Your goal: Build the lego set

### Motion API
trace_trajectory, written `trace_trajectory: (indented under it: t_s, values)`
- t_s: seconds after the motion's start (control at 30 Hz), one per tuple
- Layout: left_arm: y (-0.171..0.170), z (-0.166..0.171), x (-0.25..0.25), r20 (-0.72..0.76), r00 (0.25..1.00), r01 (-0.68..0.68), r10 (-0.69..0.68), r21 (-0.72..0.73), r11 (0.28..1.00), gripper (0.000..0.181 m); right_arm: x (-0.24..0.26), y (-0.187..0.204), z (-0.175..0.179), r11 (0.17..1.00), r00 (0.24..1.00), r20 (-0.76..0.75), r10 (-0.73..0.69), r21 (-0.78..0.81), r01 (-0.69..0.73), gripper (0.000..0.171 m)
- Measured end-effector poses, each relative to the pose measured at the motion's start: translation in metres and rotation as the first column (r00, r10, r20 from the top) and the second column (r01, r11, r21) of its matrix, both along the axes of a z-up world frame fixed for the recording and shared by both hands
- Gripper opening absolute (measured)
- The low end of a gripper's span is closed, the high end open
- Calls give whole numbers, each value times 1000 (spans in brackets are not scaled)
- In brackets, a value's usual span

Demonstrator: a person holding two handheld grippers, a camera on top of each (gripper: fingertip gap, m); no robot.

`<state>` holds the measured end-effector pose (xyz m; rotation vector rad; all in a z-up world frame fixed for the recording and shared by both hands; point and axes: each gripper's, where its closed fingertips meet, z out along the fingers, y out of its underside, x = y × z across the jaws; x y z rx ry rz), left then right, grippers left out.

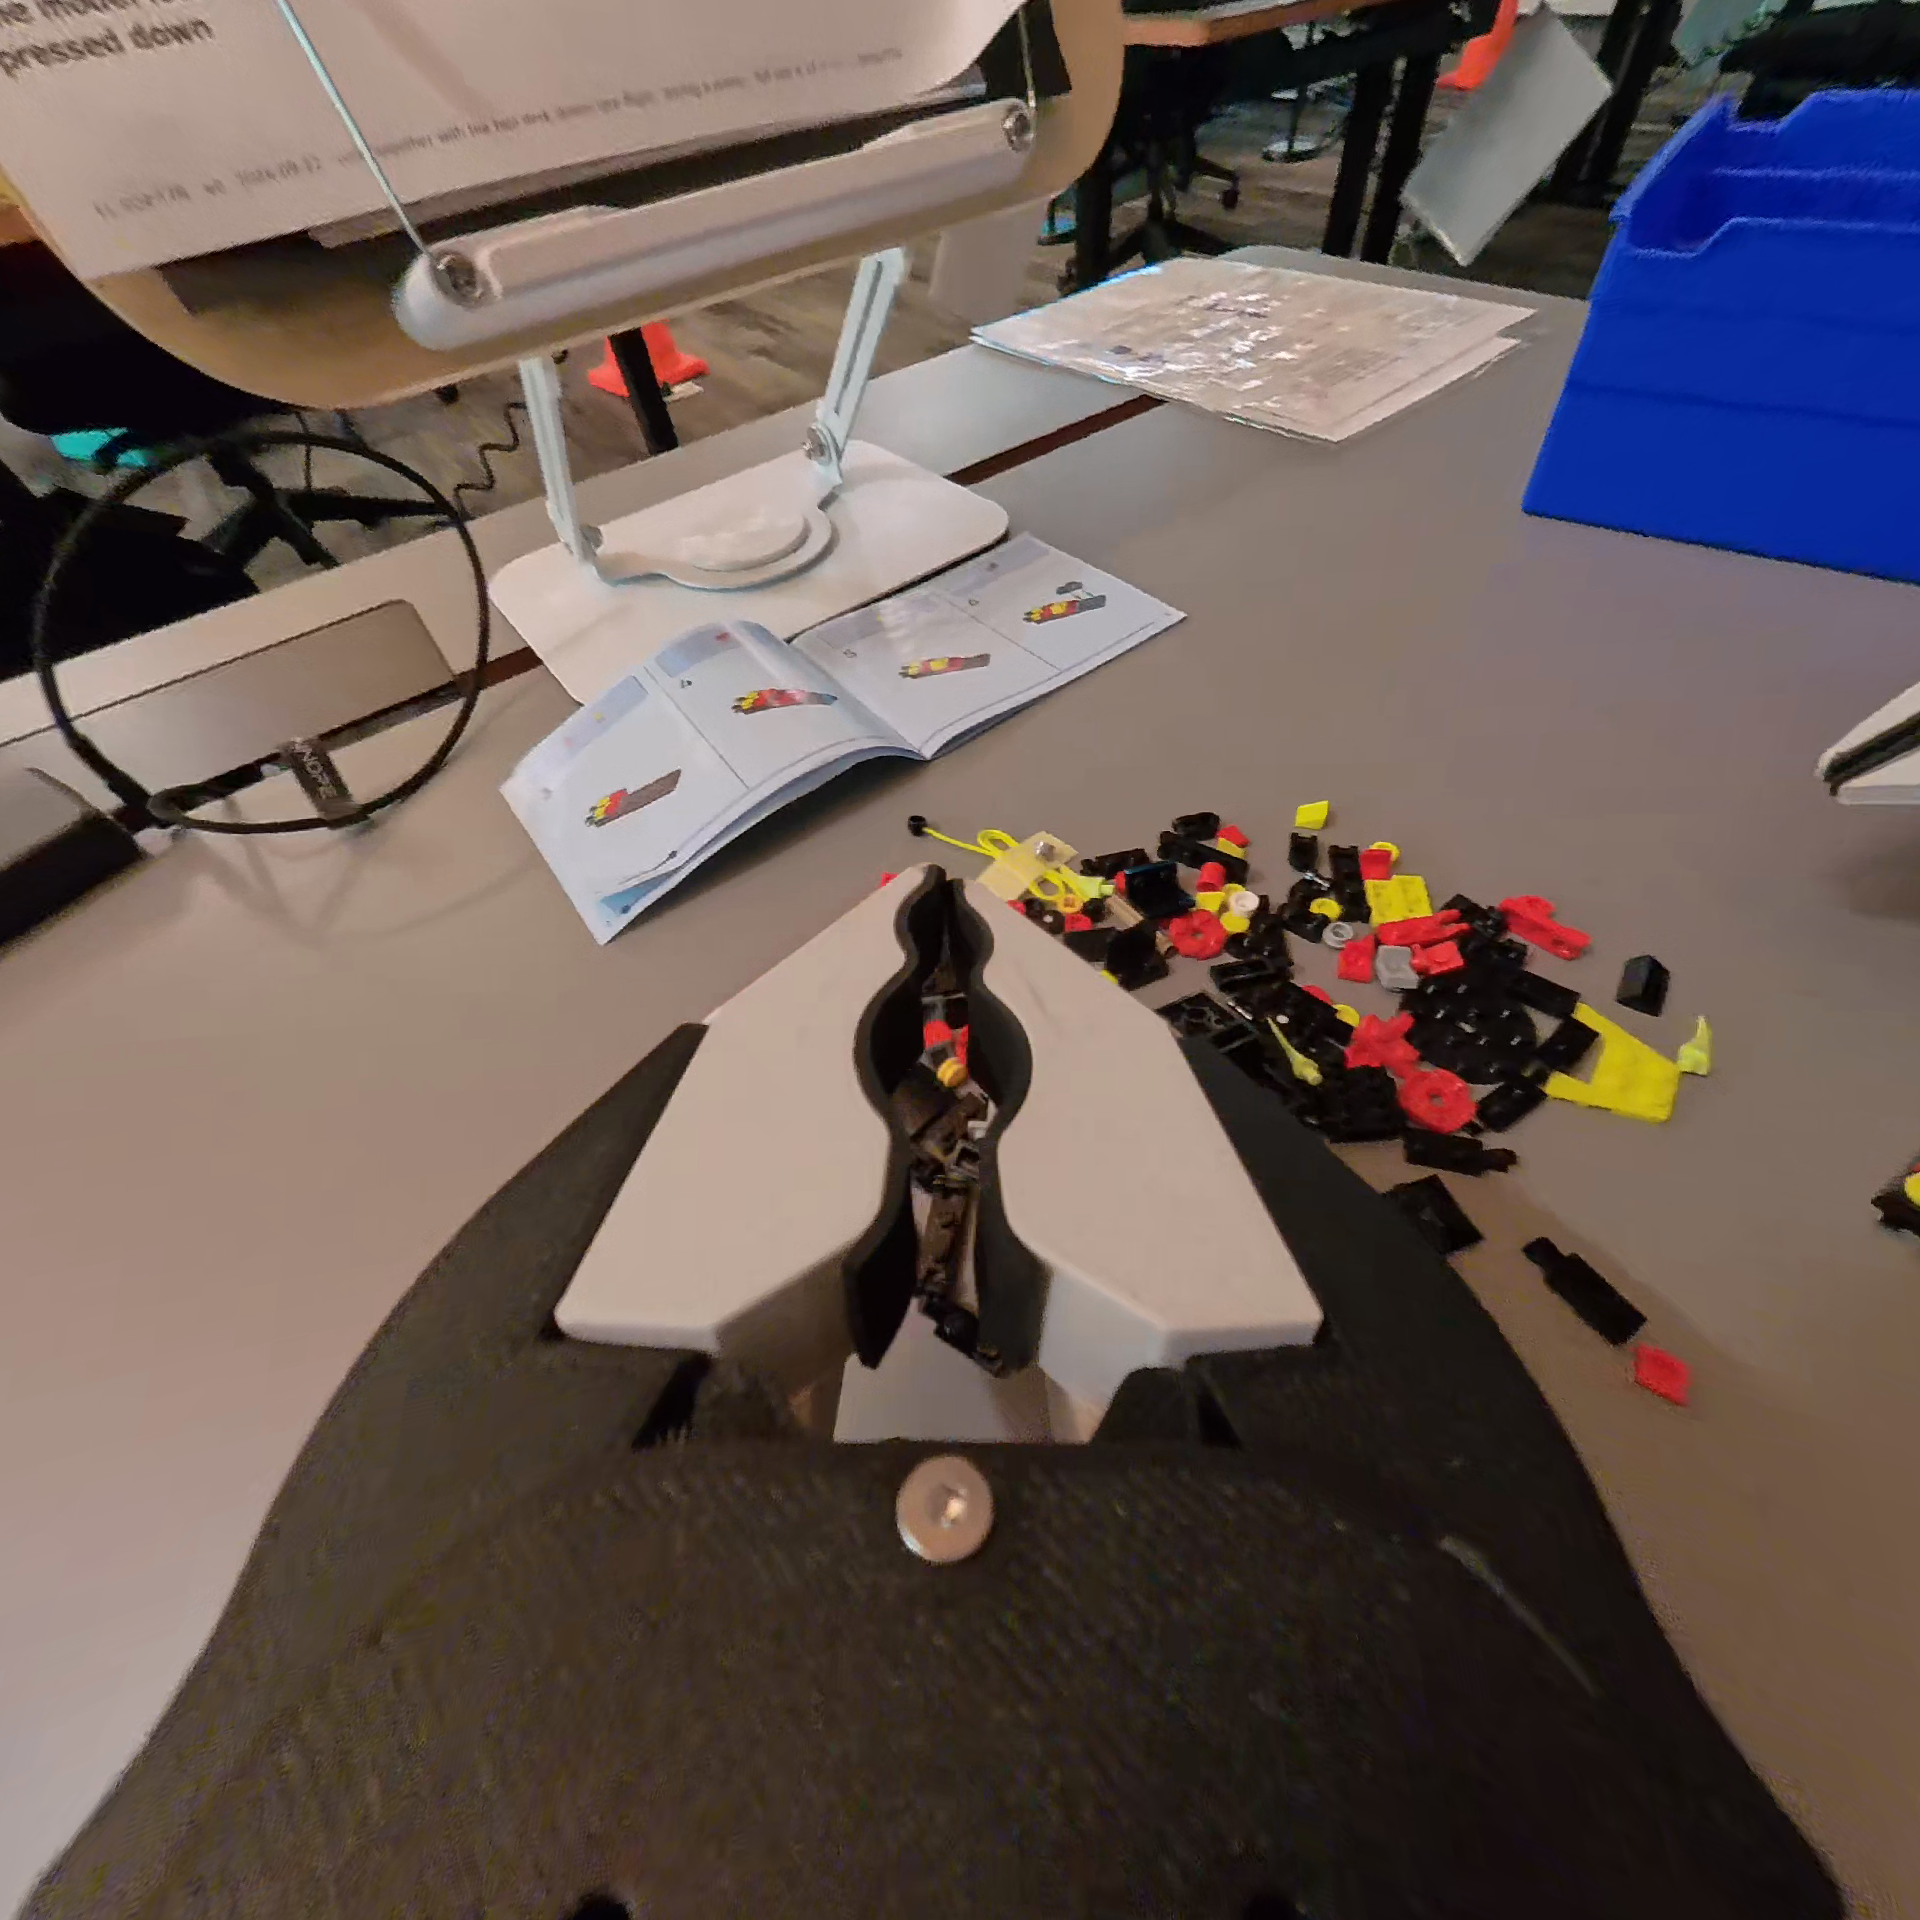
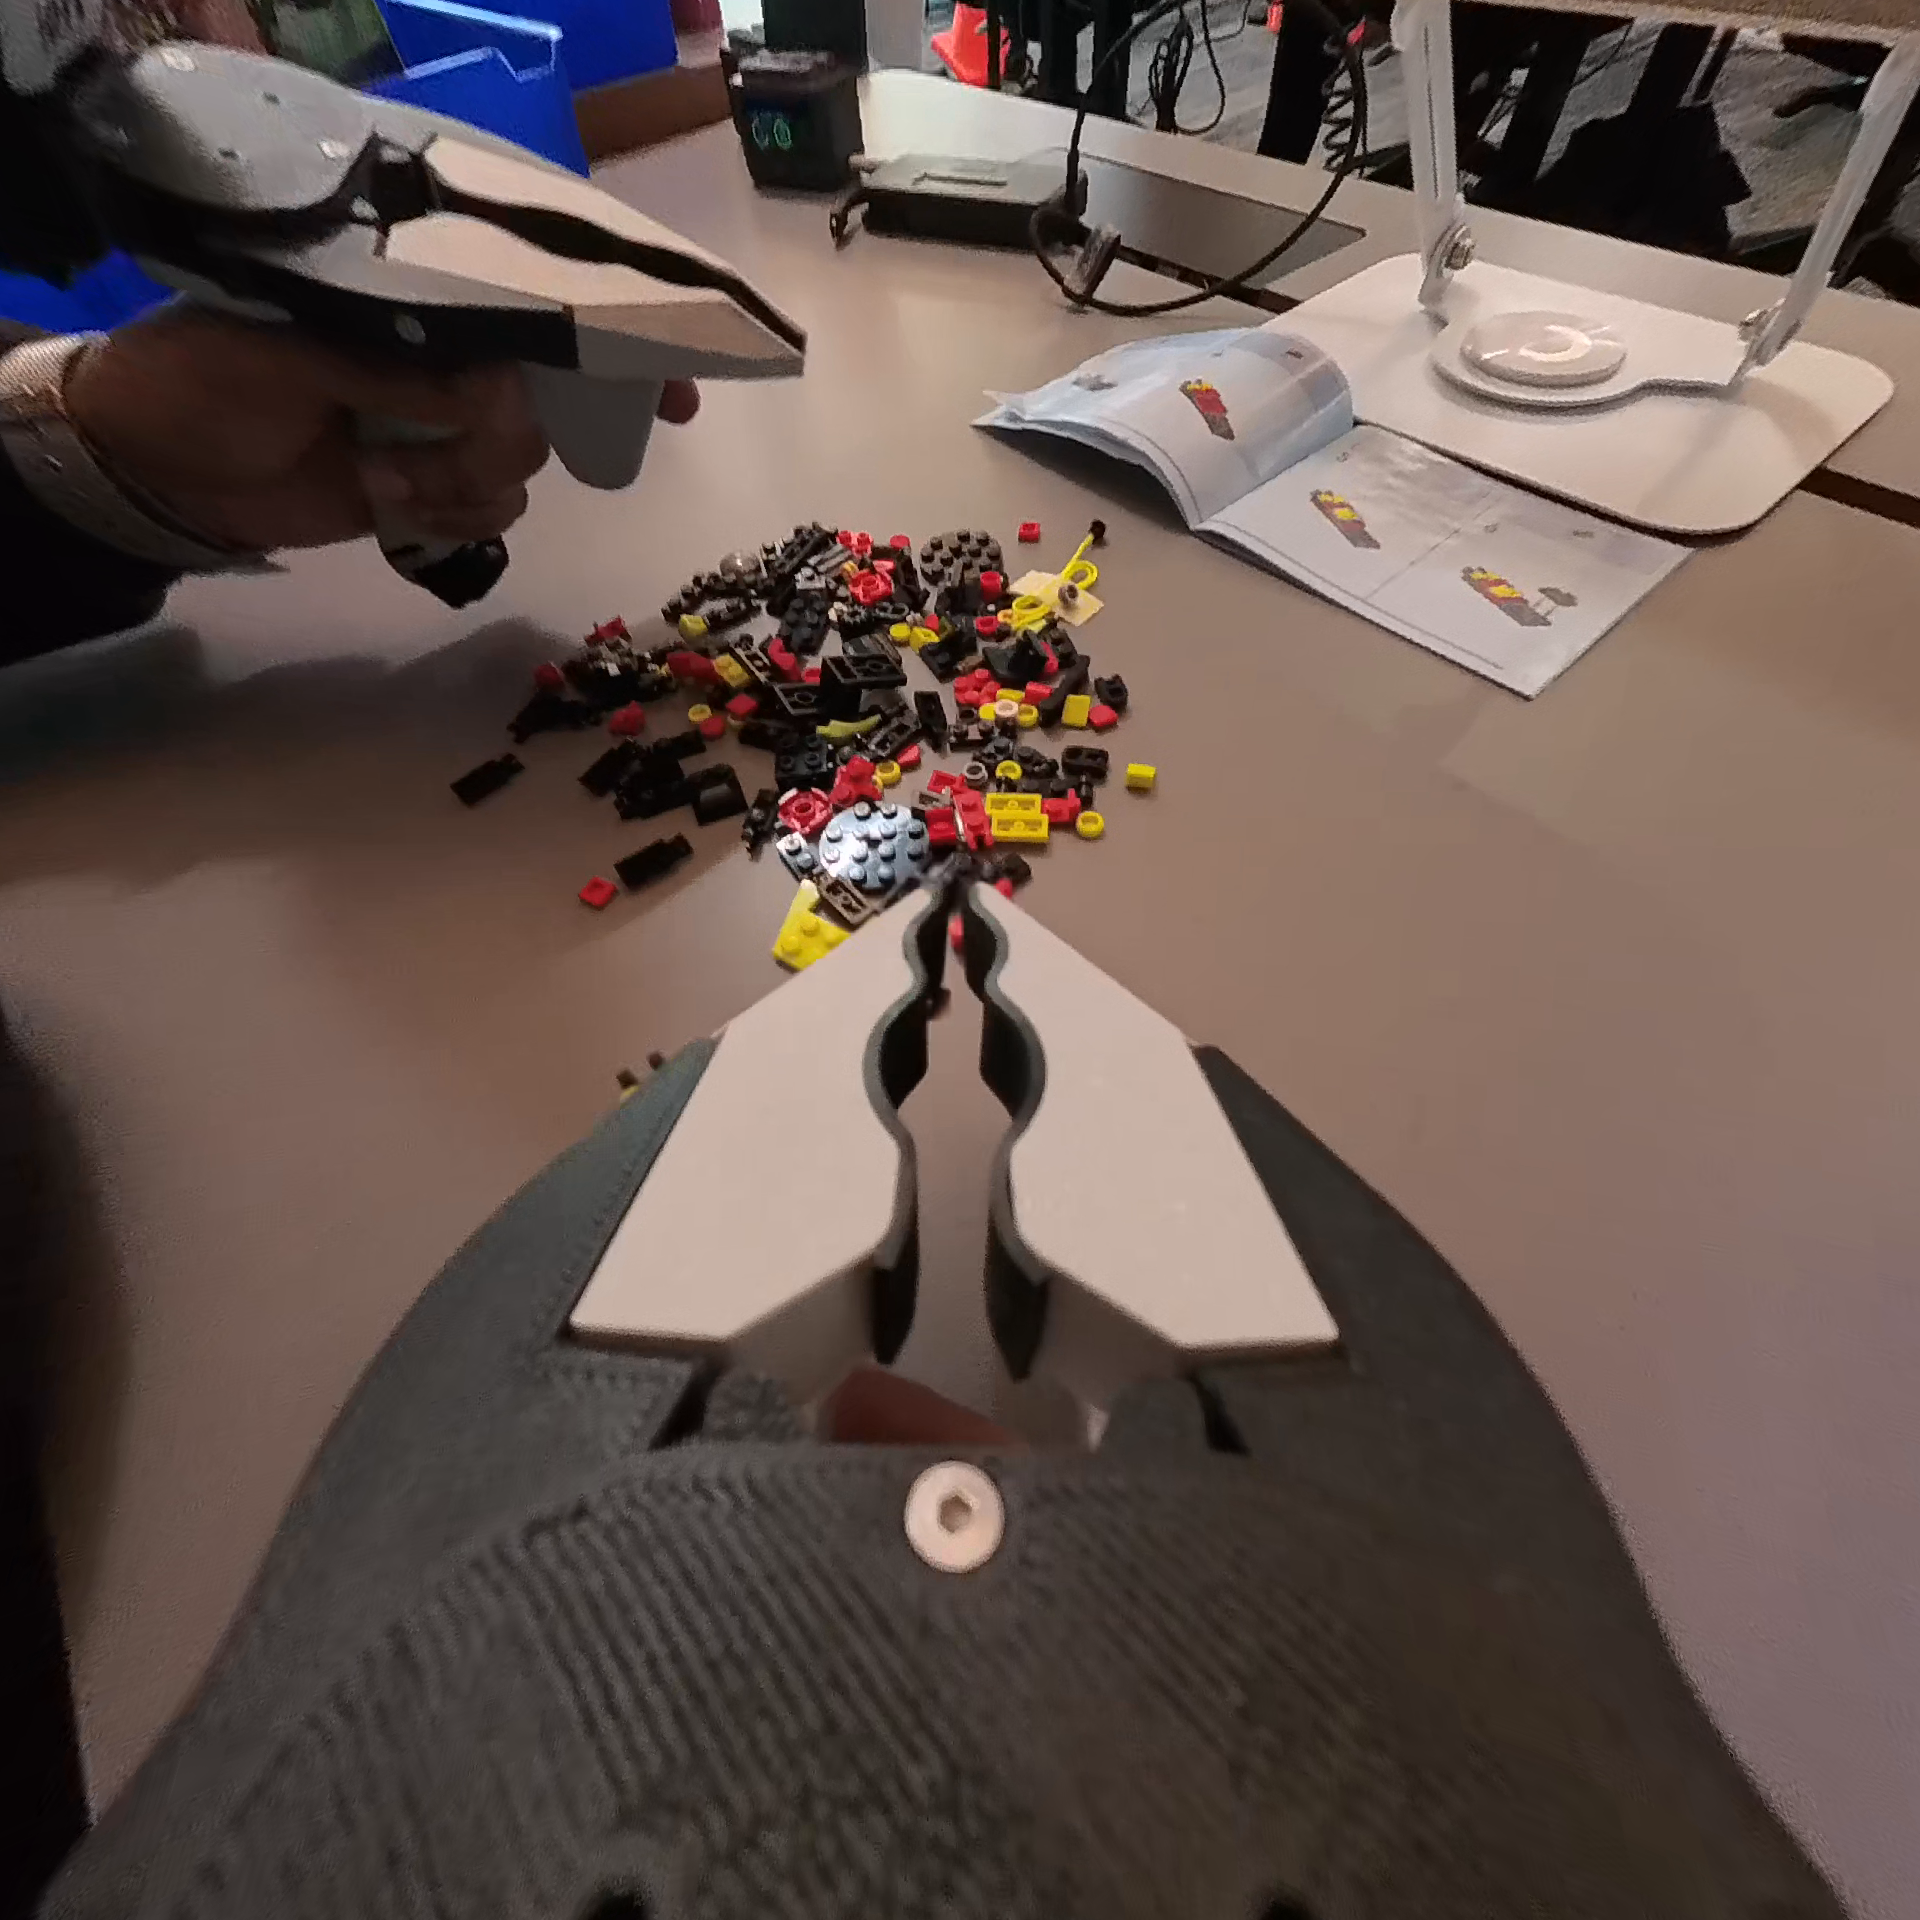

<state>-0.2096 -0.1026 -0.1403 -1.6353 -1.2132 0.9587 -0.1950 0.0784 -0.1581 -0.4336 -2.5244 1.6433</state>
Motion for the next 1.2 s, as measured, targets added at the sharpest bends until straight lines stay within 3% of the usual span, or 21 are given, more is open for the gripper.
trace_trajectory:
  t_s: [0.17, 0.3, 0.4, 0.5, 0.63, 0.73, 0.8, 0.9, 1.03, 1.13, 1.2]
  values:
    - [-9, -5, -4, 6, 999, -34, 34, 16, 999, 0, 1, -7, -3, 1000, 999, 32, 2, -2, -2, 1]
    - [-48, 2, -10, -128, 979, -181, 159, -186, 966, 0, -19, 11, -5, 992, 986, -151, -64, 96, 80, 0]
    - [-74, 1, -15, -130, 956, -282, 262, -172, 944, 0, -40, 25, 2, 981, 952, -263, -156, 68, 180, 0]
    - [-79, -9, -20, -41, 967, -253, 250, -109, 961, 0, -56, 22, 8, 973, 947, -236, -219, 21, 231, 0]
    - [-104, -9, -20, 2, 932, -360, 362, -103, 927, 0, -82, 16, 17, 931, 920, -141, -365, -55, 361, 3]
    - [-65, -10, -19, 143, 977, -169, 155, 89, 982, 1, -74, -2, 25, 939, 941, -57, -334, -107, 327, 7]
    - [-55, -16, -20, 182, 982, -58, 43, 78, 995, 0, -67, -11, 27, 943, 950, -53, -307, -154, 296, 5]
    - [-62, -36, -34, 238, 970, 32, -43, 51, 998, 0, -68, -19, 16, 947, 956, -24, -292, -148, 285, 3]
    - [-36, -53, -39, 351, 891, 209, -287, 243, 947, 0, -64, -30, 2, 964, 968, 96, -232, -106, 242, 9]
    - [-39, -71, -25, 448, 840, 303, -305, 78, 950, 0, -63, -31, 5, 961, 965, 134, -226, -134, 243, 12]
    - [-43, -73, -20, 452, 837, 316, -309, 63, 947, 0, -64, -26, 4, 965, 965, 122, -233, -96, 245, 16]
